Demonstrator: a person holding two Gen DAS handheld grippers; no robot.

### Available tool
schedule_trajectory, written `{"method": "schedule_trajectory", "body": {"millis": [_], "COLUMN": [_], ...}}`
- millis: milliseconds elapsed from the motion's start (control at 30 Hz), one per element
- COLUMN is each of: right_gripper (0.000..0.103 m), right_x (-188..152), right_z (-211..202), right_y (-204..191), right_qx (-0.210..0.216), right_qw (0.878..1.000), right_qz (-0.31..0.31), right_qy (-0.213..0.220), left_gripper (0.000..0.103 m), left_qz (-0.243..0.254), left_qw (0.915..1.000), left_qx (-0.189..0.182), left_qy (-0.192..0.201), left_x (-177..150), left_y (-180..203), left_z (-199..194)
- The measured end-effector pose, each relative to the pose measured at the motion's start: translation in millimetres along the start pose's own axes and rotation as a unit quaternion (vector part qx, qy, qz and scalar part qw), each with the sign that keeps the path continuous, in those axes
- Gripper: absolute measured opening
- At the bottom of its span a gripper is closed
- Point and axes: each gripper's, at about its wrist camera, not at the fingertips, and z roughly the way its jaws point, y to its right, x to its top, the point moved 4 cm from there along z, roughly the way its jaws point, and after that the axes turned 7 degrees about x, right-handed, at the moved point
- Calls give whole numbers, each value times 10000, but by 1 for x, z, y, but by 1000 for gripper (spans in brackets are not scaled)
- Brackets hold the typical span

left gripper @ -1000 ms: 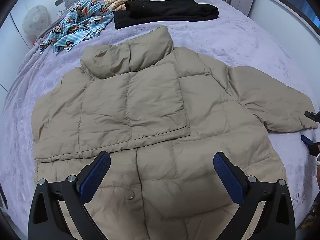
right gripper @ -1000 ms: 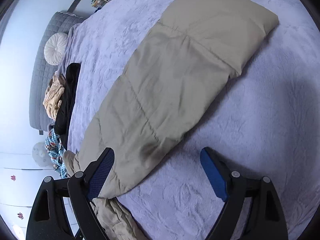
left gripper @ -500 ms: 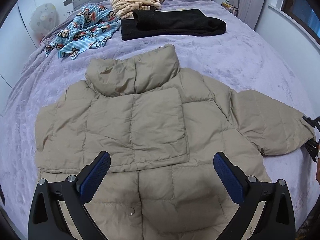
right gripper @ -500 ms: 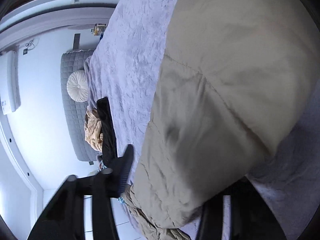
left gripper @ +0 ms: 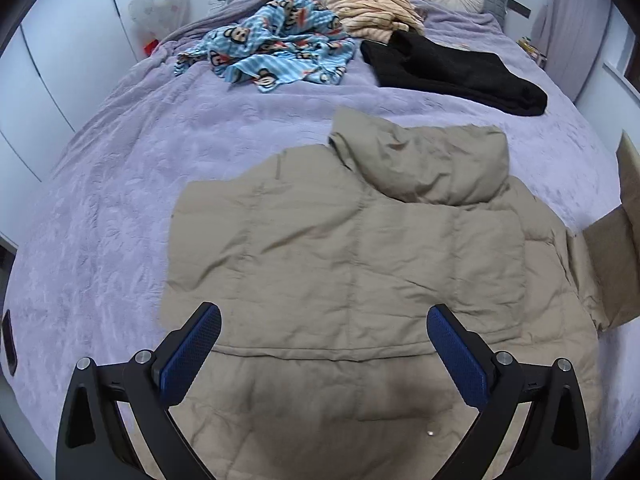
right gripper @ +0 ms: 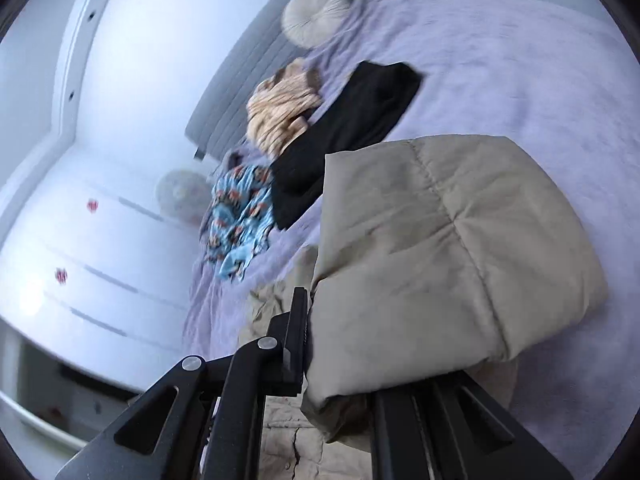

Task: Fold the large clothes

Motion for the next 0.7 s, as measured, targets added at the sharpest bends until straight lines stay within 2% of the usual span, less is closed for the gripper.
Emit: {"method": "schedule_trajectory", "body": {"millis": [100,200,267,333,433,567,600,633,667,700], "right_gripper": [10,10,10,10,10,12,17,36,65,77], "right_x": [-36,-91,-121,-145,-164,-171,-171,-171,-169,-163], "right_z": [77,146,185,206,212,210,208,206,198,189], "right_y": [-65,-93,-85,-64,-35,-22,-22,-25,-27,-32], "right_qx": [-68,-377,-638,-866,-1037,-1091,-1097,-1064,-974,-837], "right_qw": [9926,9765,9689,9659,9676,9691,9684,9678,9700,9753], "right_qz": [-962,-1528,-1477,-1195,-753,-442,-393,-314,-208,-109], "right_qy": [-744,-1474,-1879,-2127,-2177,-2169,-2204,-2258,-2219,-2042], "left_gripper": [103,103,103,103,103,103,103,103,103,103], "left_qz": [-110,-197,-234,-241,-216,-104,-94,-109,-141,-190], "left_qw": [9999,9996,9994,9993,9992,9993,9993,9993,9992,9991], "left_qx": [115,180,195,171,64,-5,-10,-55,-116,-185], "left_qy": [25,-63,-169,-238,-327,-366,-361,-357,-346,-323], "left_x": [4,2,-3,-6,-10,-13,-12,-12,-11,-10], "left_y": [-27,-44,-50,-54,-56,-49,-47,-45,-44,-43], "left_z": [11,28,40,48,58,68,70,71,71,71]}}
